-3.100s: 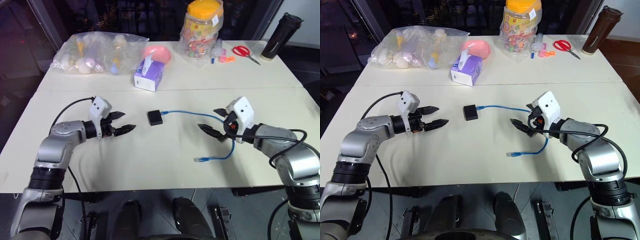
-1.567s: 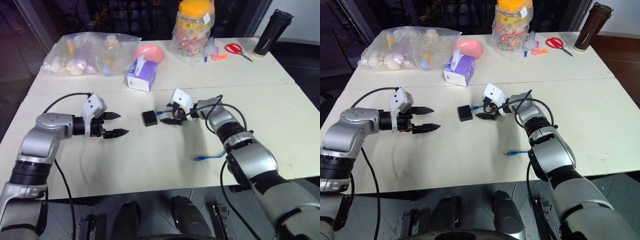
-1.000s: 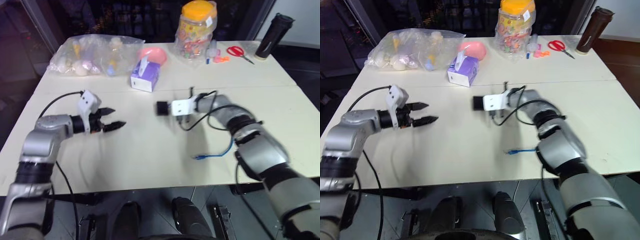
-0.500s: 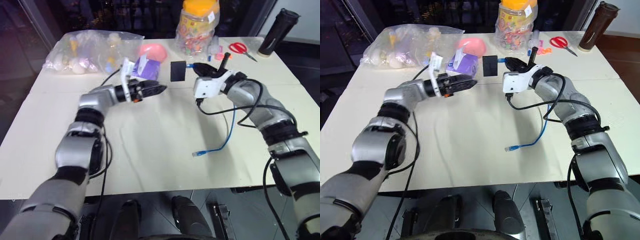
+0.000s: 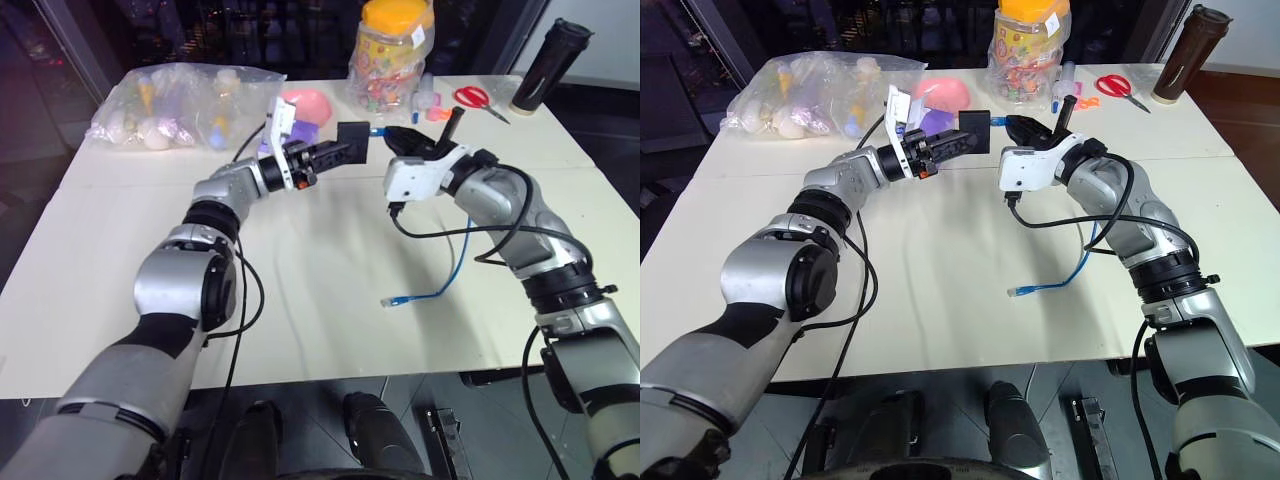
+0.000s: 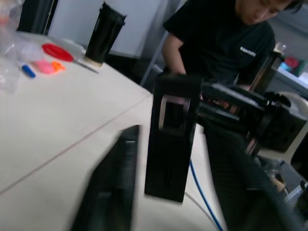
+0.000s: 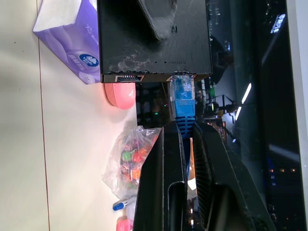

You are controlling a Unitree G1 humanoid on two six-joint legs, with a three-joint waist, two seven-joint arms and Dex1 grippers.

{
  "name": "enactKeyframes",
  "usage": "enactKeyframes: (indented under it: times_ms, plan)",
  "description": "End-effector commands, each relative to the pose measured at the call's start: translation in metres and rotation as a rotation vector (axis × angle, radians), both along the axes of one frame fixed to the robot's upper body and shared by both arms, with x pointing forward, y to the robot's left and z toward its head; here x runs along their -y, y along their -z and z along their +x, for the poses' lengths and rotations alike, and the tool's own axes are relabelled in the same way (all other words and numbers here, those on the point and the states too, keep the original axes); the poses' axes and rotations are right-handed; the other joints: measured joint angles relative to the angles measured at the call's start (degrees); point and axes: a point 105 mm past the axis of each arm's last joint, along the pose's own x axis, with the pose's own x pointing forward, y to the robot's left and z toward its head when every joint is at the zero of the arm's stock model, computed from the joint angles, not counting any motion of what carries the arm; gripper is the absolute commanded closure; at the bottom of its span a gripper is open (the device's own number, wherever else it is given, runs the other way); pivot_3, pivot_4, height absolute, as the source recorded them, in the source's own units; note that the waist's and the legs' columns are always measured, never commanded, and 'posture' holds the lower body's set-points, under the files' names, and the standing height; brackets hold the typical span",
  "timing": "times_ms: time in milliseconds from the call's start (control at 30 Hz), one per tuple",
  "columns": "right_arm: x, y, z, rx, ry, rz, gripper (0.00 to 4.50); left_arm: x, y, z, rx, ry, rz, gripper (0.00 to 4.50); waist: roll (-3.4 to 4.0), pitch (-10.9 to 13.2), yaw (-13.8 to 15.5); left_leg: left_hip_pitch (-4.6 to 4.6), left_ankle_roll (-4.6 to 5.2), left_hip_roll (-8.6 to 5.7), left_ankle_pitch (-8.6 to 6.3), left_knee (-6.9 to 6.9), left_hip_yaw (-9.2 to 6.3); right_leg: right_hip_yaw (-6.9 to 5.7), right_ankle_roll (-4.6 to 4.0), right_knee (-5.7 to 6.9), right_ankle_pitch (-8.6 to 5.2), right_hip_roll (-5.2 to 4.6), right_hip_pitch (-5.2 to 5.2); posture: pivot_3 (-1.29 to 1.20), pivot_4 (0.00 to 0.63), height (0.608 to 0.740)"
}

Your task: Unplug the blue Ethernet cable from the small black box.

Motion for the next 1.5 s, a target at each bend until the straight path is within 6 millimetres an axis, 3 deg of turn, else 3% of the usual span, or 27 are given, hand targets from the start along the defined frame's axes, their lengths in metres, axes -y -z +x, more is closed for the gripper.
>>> enactKeyframes:
  times_ms: [33, 133, 233, 300, 400, 433, 467, 533, 600, 700, 800, 1033, 1500]
  plan:
    - [-0.01, -0.017, -0.011, 0.05, -0.045, 0.031, 4.5, 0.003, -0.015, -0.002, 0.051, 0.019, -0.006, 4.03, 0.0, 0.0, 0.0, 0.0, 0.0, 0.0, 0.0, -0.01, 0.0, 0.0, 0.0, 0.0, 0.0, 0.0, 0.0, 0.0, 0.15, 0.74]
    - [-0.015, -0.013, -0.016, 0.016, -0.065, 0.041, 4.5, 0.003, -0.013, -0.003, 0.057, 0.028, 0.009, 4.02, 0.0, 0.0, 0.0, 0.0, 0.0, 0.0, 0.0, -0.01, 0.0, 0.0, 0.0, 0.0, 0.0, 0.0, -0.01, 0.0, 0.15, 0.74]
    - [-0.014, -0.007, -0.025, -0.051, -0.077, 0.08, 3.37, 0.0, -0.008, 0.0, 0.064, 0.003, 0.046, 4.02, 0.0, 0.0, 0.0, 0.0, 0.0, 0.0, 0.0, 0.02, 0.0, 0.0, 0.0, 0.01, 0.0, 0.0, 0.01, 0.0, 0.15, 0.74]
    - [-0.004, -0.001, -0.031, -0.098, -0.054, 0.112, 2.34, -0.003, -0.006, 0.001, 0.061, -0.007, 0.045, 4.02, 0.0, 0.0, 0.0, 0.0, 0.0, 0.0, 0.0, 0.02, -0.03, -0.01, 0.0, 0.02, 0.0, 0.01, 0.01, 0.0, 0.15, 0.74]
    - [0.011, 0.006, -0.044, -0.253, -0.054, 0.376, 0.86, -0.009, -0.003, 0.001, 0.049, -0.01, 0.043, 4.02, -0.01, 0.0, 0.3, -0.01, 0.0, 0.0, 0.0, 0.03, -0.06, -0.05, 0.01, 0.01, -0.01, 0.0, 0.05, 0.0, 0.15, 0.74]
    - [0.012, 0.01, -0.051, -0.343, -0.083, 0.536, 0.36, -0.011, -0.002, 0.001, 0.047, -0.011, 0.04, 4.02, -0.01, 0.0, 0.3, -0.01, 0.0, 0.0, 0.0, 0.05, -0.07, -0.05, 0.01, 0.0, 0.0, 0.0, 0.09, 0.0, 0.15, 0.74]
    - [0.012, 0.012, -0.057, -0.449, -0.126, 0.727, 0.36, -0.011, -0.002, 0.0, 0.048, -0.009, 0.038, 4.02, -0.01, 0.0, 0.4, -0.01, 0.0, 0.0, 0.0, 0.06, -0.06, -0.05, 0.01, 0.01, 0.0, -0.01, 0.09, 0.0, 0.15, 0.74]
    - [0.009, 0.016, -0.067, -0.582, -0.178, 0.921, 0.36, -0.012, -0.002, 0.0, 0.049, -0.007, 0.038, 4.02, -0.01, 0.0, 0.4, 0.05, 0.0, 0.01, 0.0, 0.06, -0.12, -0.08, 0.0, 0.06, 0.0, 0.0, 0.14, 0.0, 0.15, 0.74]
    - [0.003, 0.02, -0.078, -0.768, -0.288, 1.221, 0.36, -0.011, -0.005, -0.013, -0.003, 0.129, -0.018, 4.02, -0.01, 0.0, 0.3, 0.07, 0.0, 0.01, 0.0, 0.08, -0.12, -0.09, 0.0, 0.14, 0.0, 0.01, 0.13, 0.0, 0.15, 0.74]
    - [-0.004, 0.027, -0.087, -0.967, -0.384, 1.464, 0.36, -0.017, -0.009, -0.032, -0.062, 0.304, -0.093, 4.02, 0.0, 0.0, 0.1, 0.08, 0.0, 0.02, 0.0, 0.07, -0.18, -0.15, -0.03, 0.25, 0.01, 0.03, 0.13, 0.0, 0.15, 0.74]
    - [-0.009, 0.025, -0.094, -1.064, -0.473, 1.609, 0.36, -0.023, -0.012, -0.038, -0.084, 0.358, -0.133, 4.02, 0.02, 0.0, 0.1, 0.1, 0.0, 0.03, 0.0, 0.08, -0.19, -0.16, -0.06, 0.26, 0.02, 0.03, 0.14, 0.0, 0.15, 0.74]
    - [-0.012, 0.018, -0.096, -1.065, -0.509, 1.676, 0.36, -0.025, -0.008, -0.054, -0.118, 0.451, -0.132, 4.02, 0.02, 0.0, 0.2, 0.07, 0.0, 0.06, 0.0, 0.04, -0.19, -0.17, -0.04, 0.23, 0.01, 0.02, 0.11, 0.0, 0.15, 0.74]
    - [-0.019, 0.013, -0.087, -1.083, -0.548, 1.645, 0.36, -0.018, -0.001, -0.066, -0.155, 0.46, -0.165, 4.02, 0.02, 0.0, 0.1, 0.08, 0.0, 0.08, 0.0, 0.04, -0.17, -0.17, -0.04, 0.2, 0.01, 0.03, 0.11, 0.0, 0.15, 0.74]
